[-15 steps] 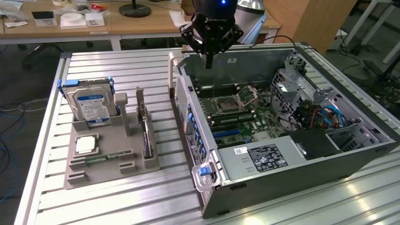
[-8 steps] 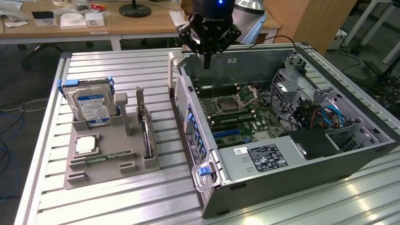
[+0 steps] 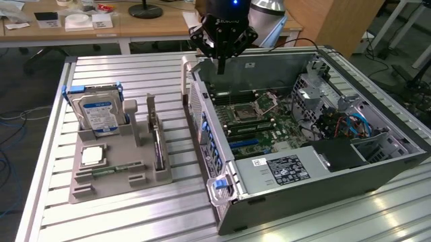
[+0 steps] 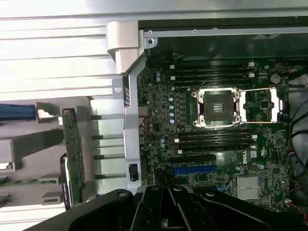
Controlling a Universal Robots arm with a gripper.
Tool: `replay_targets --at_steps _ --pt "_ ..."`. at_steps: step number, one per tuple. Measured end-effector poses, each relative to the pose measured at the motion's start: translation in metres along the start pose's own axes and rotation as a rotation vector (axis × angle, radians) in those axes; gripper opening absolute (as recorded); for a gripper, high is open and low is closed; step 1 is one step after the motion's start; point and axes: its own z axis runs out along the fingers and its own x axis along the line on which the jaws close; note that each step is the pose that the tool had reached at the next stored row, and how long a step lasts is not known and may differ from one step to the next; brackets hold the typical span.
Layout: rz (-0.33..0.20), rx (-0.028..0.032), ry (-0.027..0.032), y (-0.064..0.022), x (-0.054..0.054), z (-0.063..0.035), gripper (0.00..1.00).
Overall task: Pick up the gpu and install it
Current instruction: 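Reach for the gpu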
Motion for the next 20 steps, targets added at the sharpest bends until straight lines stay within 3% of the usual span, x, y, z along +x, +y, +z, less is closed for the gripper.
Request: replay_targets --at_steps 20 --pt "0.0 0.0 0.0 -0.0012 0.016 -0.0005 0.11"
